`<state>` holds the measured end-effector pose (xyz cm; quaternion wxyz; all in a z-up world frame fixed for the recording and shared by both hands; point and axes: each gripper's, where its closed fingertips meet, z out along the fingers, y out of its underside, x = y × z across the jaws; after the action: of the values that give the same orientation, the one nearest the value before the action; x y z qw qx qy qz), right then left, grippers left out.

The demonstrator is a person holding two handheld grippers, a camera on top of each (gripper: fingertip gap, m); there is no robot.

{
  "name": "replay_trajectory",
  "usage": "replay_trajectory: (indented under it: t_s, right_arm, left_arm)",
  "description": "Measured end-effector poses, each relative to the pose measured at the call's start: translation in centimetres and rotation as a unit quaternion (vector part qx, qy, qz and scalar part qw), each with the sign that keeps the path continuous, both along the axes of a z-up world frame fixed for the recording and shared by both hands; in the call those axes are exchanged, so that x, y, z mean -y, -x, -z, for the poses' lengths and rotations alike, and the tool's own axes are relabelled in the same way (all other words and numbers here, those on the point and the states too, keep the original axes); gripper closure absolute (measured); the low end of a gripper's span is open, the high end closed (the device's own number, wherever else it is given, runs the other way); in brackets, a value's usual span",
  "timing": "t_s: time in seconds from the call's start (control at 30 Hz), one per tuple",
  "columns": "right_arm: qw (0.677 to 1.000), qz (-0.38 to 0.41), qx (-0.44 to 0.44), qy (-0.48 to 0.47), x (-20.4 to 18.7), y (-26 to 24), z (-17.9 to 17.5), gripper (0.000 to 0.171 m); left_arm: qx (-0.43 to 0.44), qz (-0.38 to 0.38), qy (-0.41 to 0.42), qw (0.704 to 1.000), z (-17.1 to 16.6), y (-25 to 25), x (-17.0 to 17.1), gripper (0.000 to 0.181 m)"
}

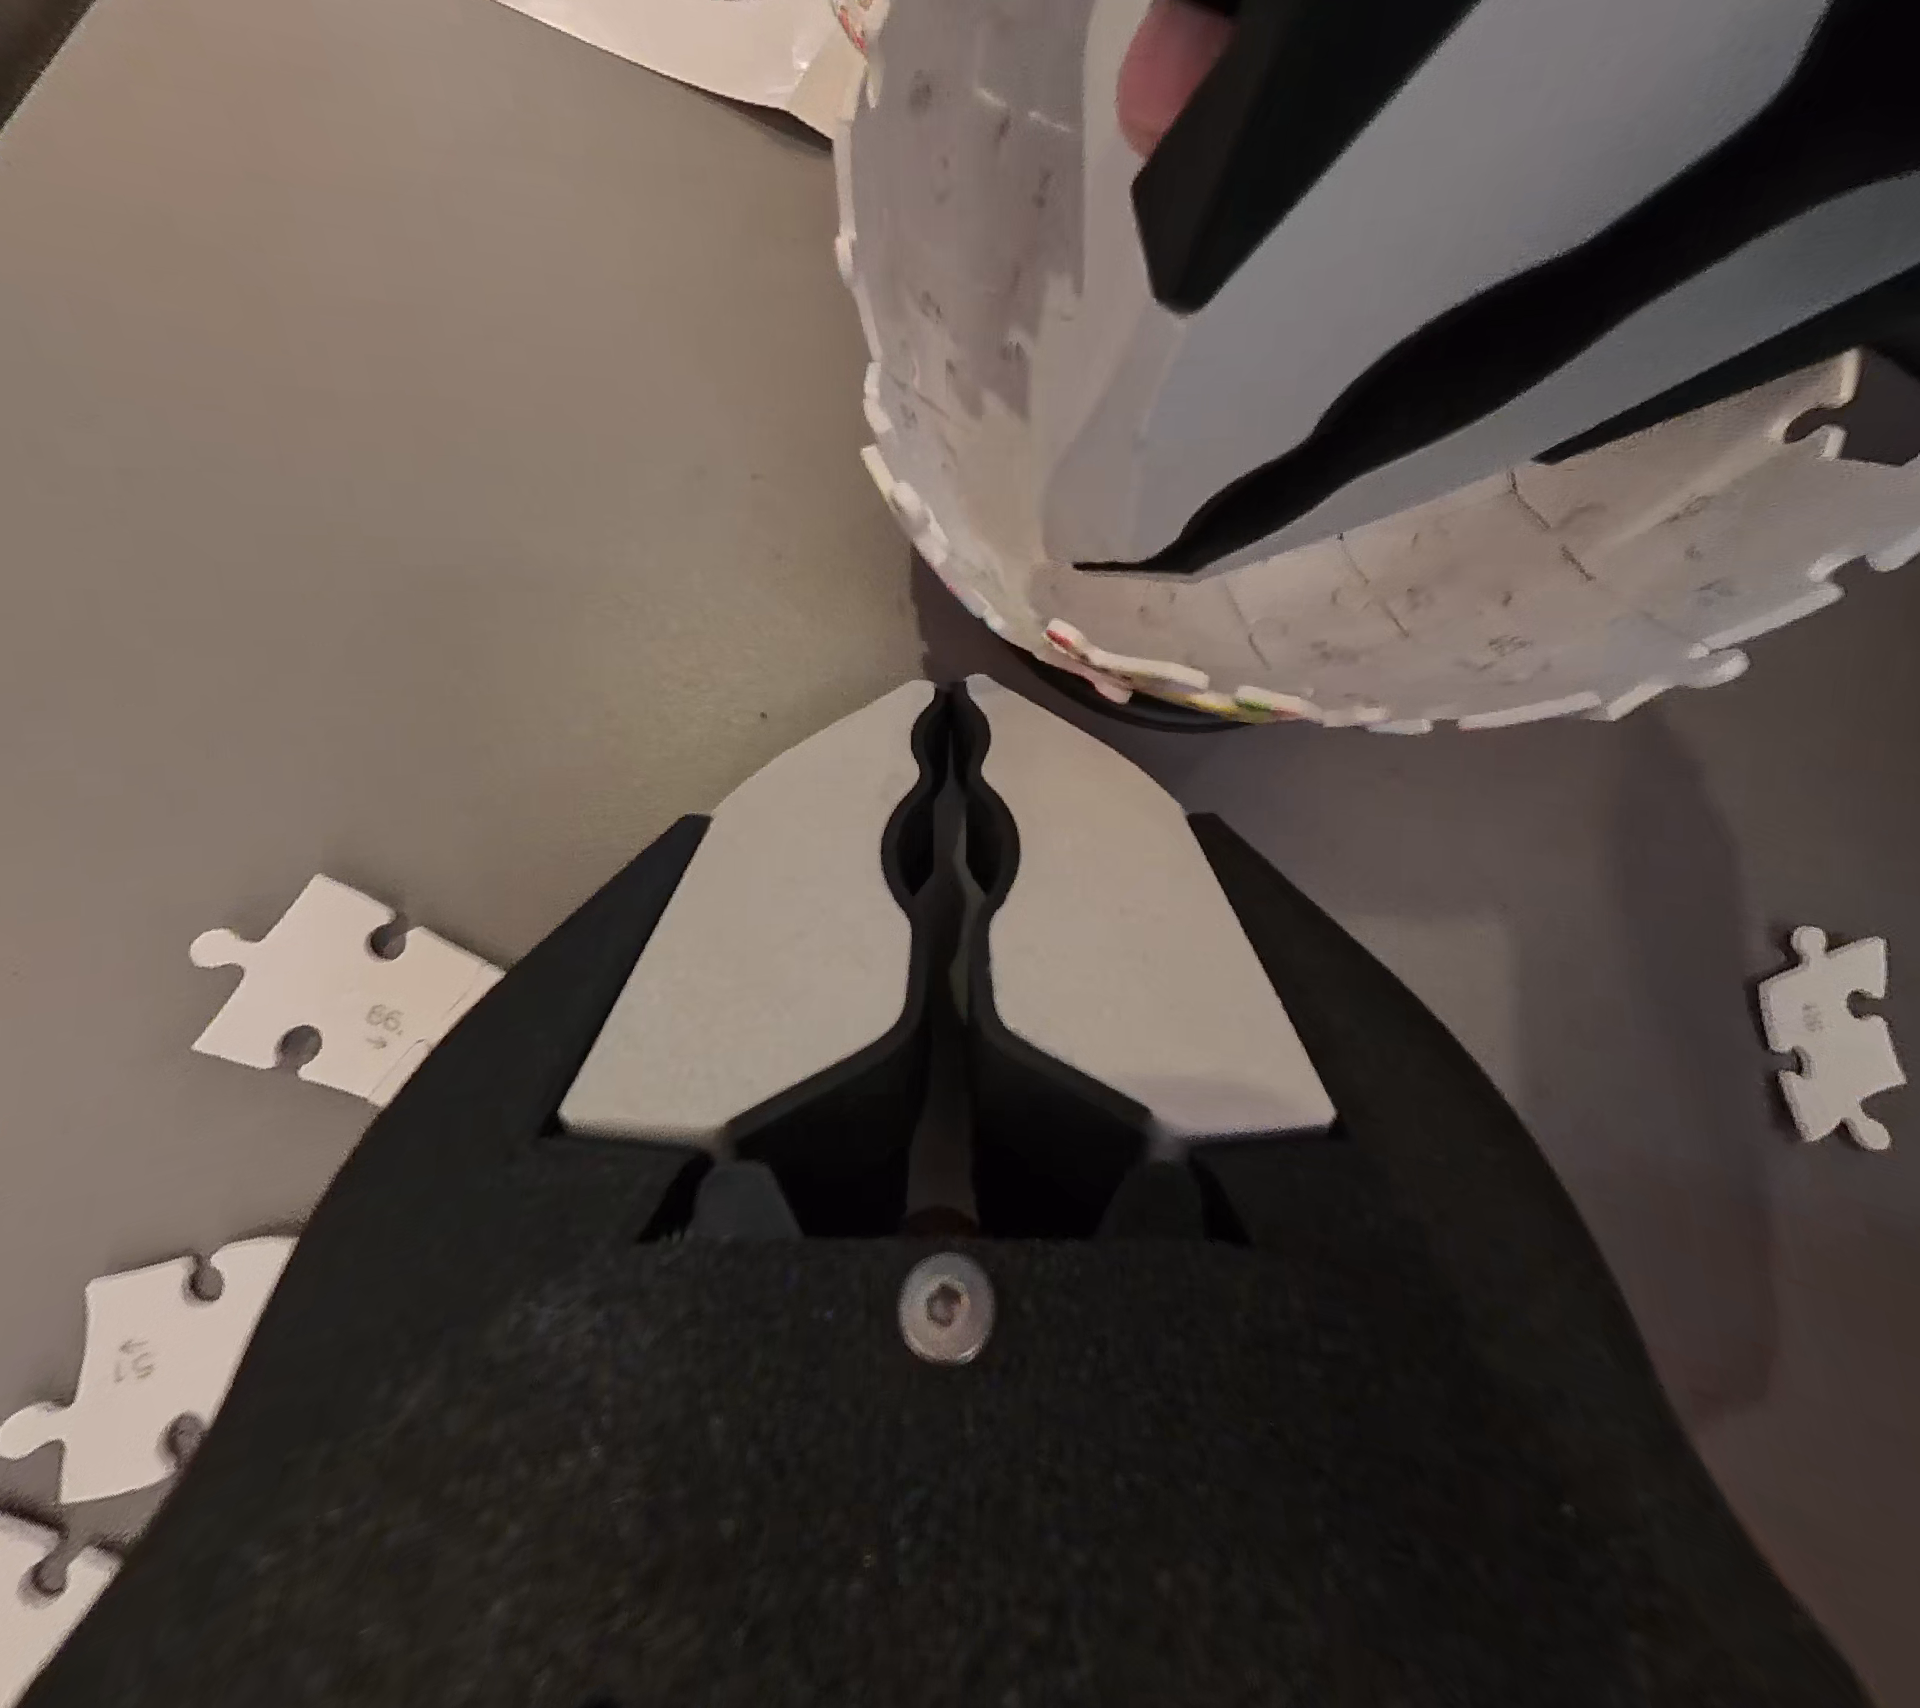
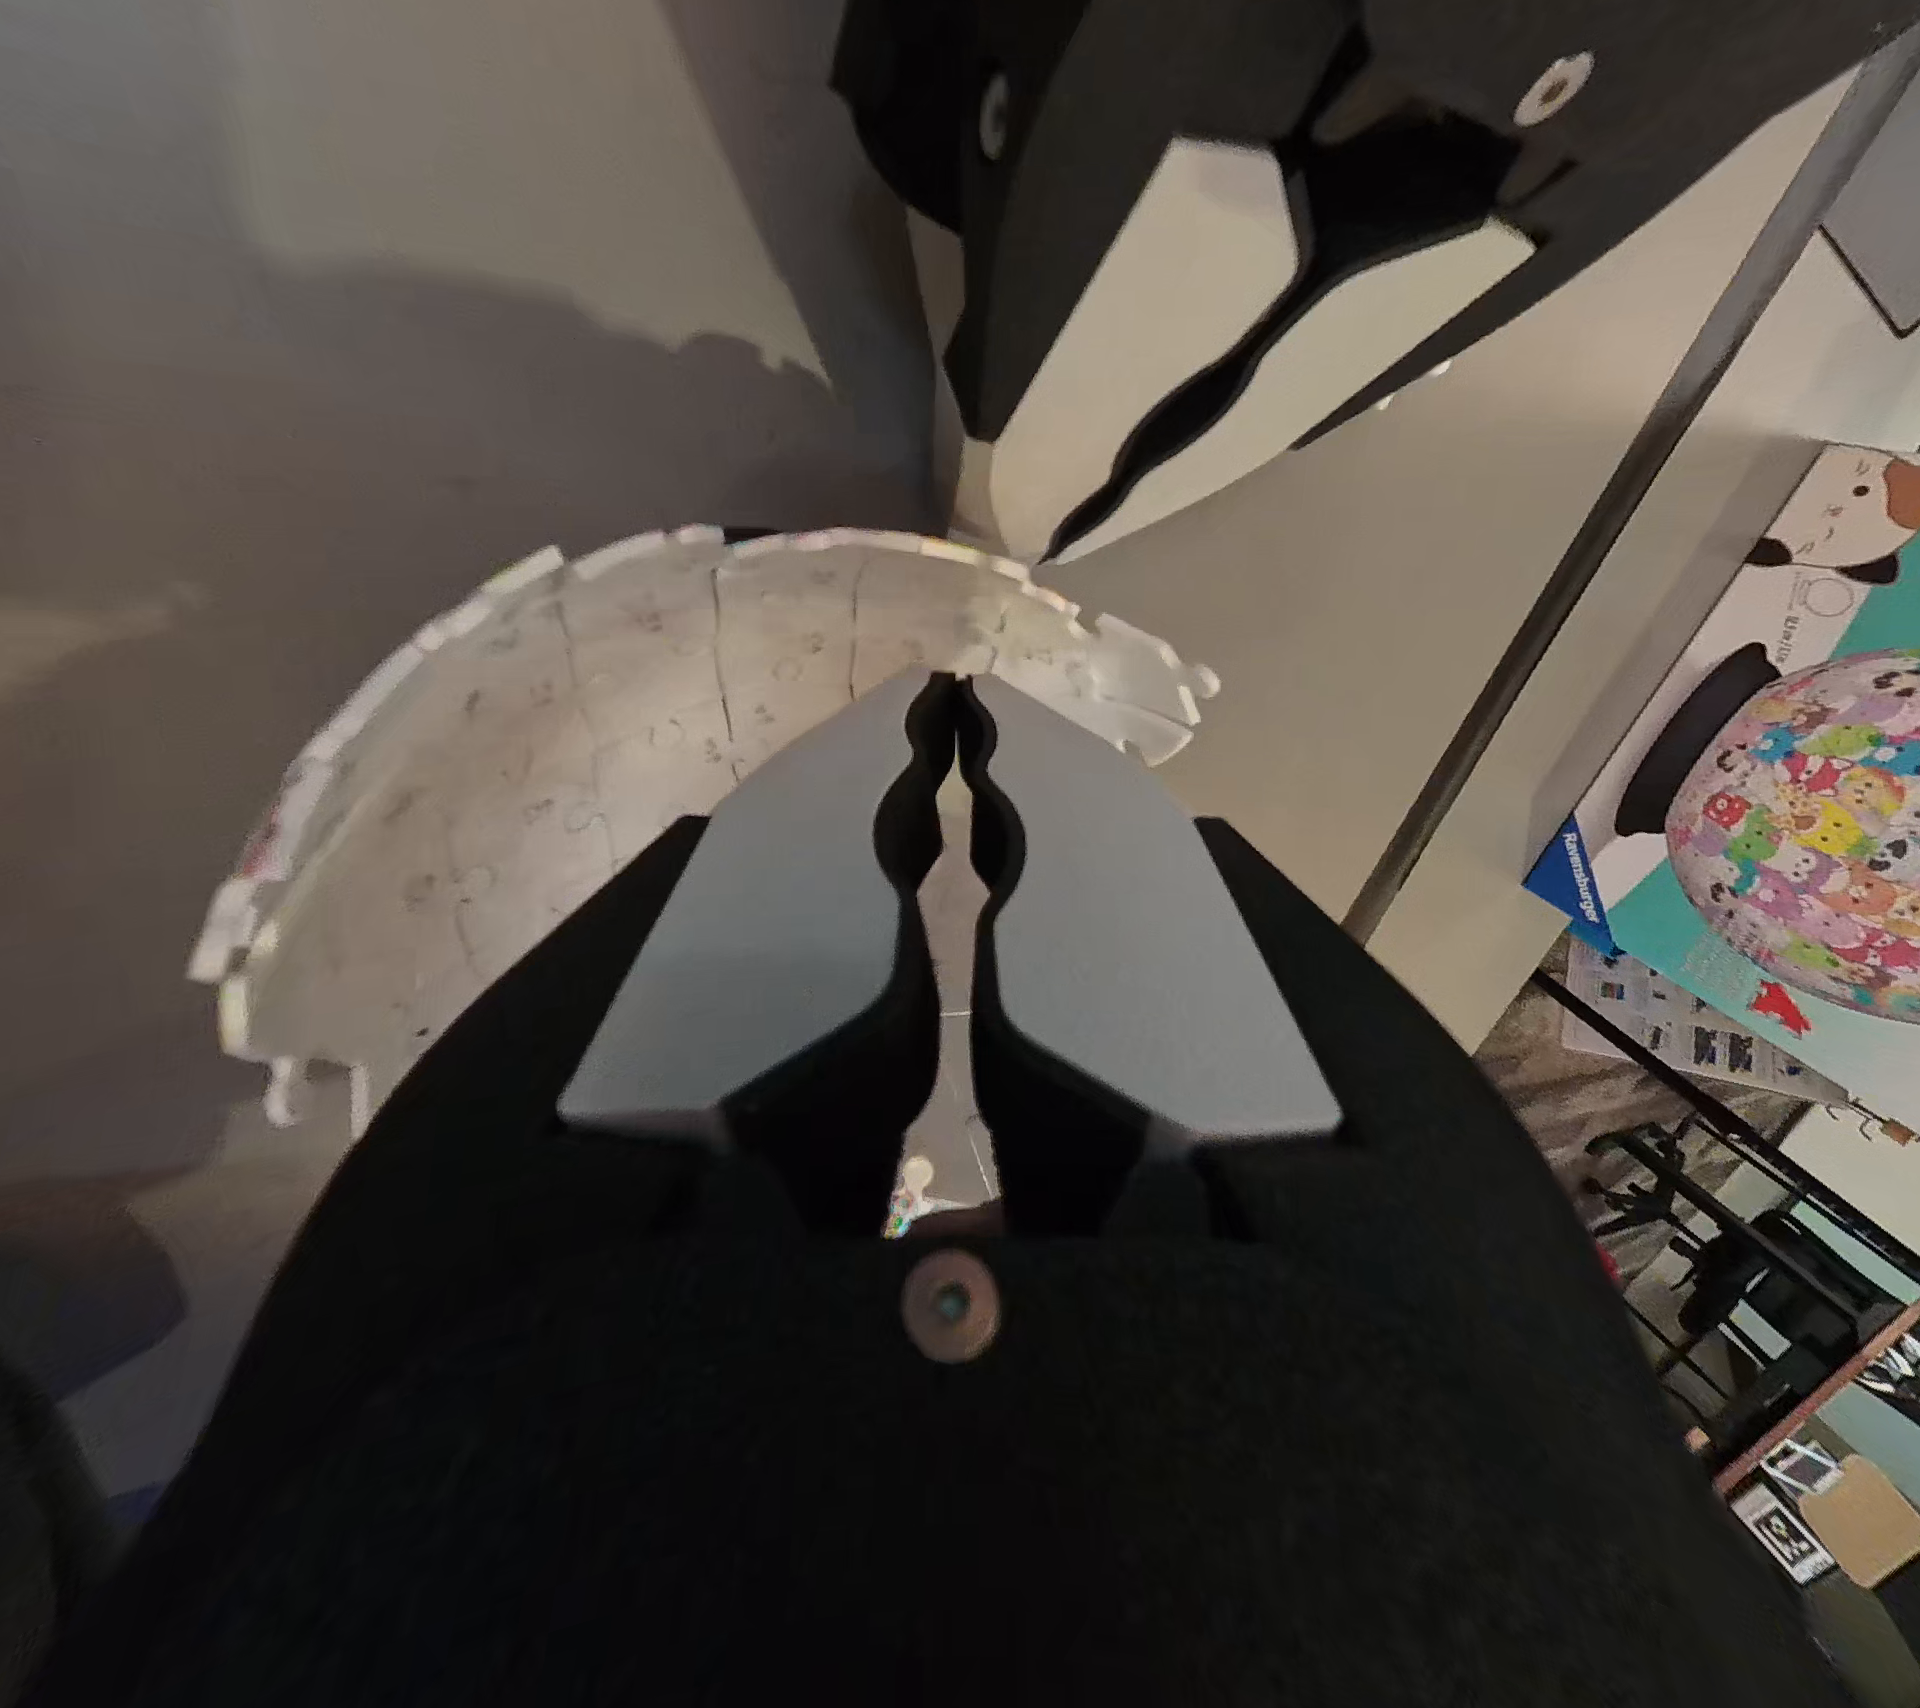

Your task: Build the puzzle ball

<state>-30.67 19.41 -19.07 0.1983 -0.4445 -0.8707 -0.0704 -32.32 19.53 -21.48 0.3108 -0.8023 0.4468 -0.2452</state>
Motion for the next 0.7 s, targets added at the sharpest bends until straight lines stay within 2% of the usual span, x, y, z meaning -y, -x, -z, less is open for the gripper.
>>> replay_trajectory:
  t_s: [0.7]
  right_arm:
    - [0.999, -0.028, -0.008, 0.017, 0.9, 0.7, 0.6, 0.171]
  left_arm:
    - [0.003, 0.011, 0.004, 1.000, 0.0, -0.9, 0.3, 0.181]
